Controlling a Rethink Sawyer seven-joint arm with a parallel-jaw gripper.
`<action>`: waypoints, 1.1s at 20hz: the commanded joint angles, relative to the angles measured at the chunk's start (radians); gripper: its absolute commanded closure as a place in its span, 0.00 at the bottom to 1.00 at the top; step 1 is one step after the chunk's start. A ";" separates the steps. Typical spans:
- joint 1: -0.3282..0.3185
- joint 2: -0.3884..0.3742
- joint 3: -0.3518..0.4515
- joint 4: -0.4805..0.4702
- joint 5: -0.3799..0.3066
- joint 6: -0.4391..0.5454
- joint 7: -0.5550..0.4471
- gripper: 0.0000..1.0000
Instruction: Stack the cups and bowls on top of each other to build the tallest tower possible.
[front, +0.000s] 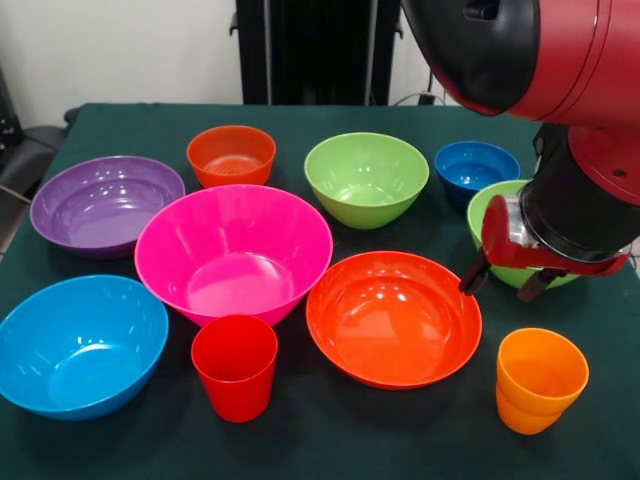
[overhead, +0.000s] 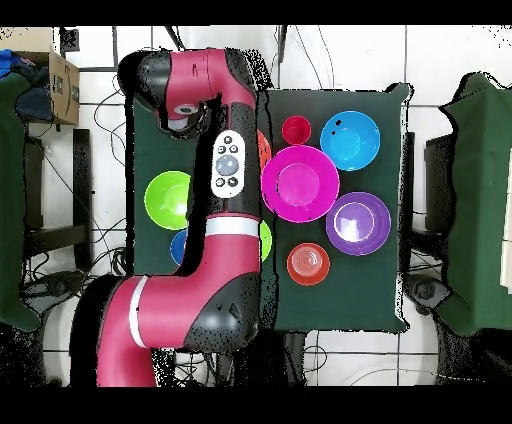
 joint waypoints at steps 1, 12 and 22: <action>-0.027 0.056 0.037 -0.125 0.004 0.126 -0.116 0.00; -0.024 0.049 0.059 -0.089 0.060 -0.010 -0.053 0.00; -0.002 -0.051 0.065 0.157 0.048 -0.248 -0.020 0.00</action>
